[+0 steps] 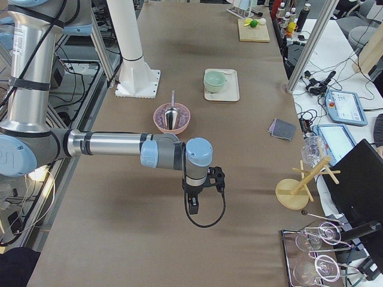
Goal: Stack green bowls together
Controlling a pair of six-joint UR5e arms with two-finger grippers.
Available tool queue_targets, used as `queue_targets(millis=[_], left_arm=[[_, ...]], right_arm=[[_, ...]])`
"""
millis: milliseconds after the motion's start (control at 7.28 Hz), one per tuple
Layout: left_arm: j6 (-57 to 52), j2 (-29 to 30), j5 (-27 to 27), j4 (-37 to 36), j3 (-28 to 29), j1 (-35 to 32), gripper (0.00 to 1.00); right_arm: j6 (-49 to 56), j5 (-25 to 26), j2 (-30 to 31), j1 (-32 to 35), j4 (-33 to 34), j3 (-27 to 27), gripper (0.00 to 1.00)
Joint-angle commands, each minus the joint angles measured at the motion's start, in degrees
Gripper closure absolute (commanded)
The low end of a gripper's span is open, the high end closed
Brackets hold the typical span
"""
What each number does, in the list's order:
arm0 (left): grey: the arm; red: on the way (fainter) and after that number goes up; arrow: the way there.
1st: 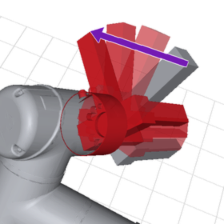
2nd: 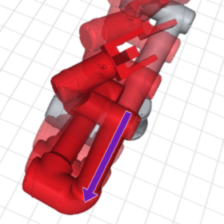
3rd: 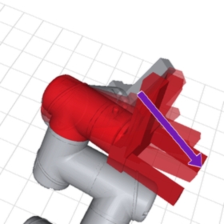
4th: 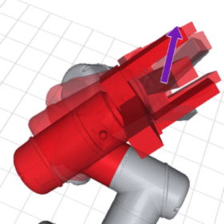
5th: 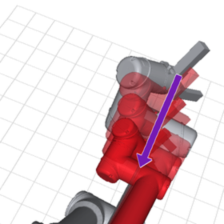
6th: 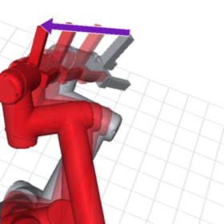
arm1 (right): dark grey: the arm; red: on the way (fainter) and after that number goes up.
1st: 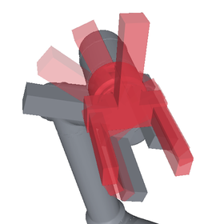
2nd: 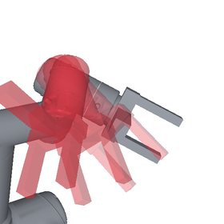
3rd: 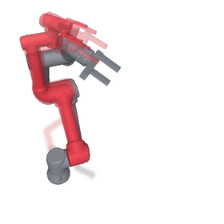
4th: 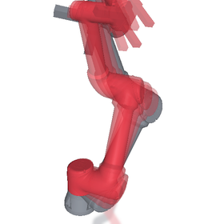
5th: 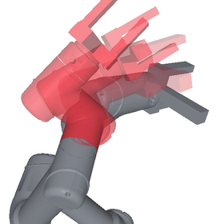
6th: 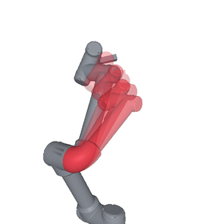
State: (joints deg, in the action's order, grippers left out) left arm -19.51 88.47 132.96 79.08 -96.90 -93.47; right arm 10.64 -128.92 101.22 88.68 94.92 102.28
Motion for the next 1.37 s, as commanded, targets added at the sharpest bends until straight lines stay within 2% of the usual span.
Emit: queue_targets(millis=[0,1236], left_arm=[[-0.09,-0.14,0.1,-0.23,-1.53,0.04,0.02],[0.08,-1.64,-0.16,-0.06,-1.45,-0.04,0.02]], right_arm=[[-0.09,-0.27,0.03,0.0,0.0,-0.06,0.0],[0.7,-0.45,0.12,0.0,0.0,-1.73,0.0]])
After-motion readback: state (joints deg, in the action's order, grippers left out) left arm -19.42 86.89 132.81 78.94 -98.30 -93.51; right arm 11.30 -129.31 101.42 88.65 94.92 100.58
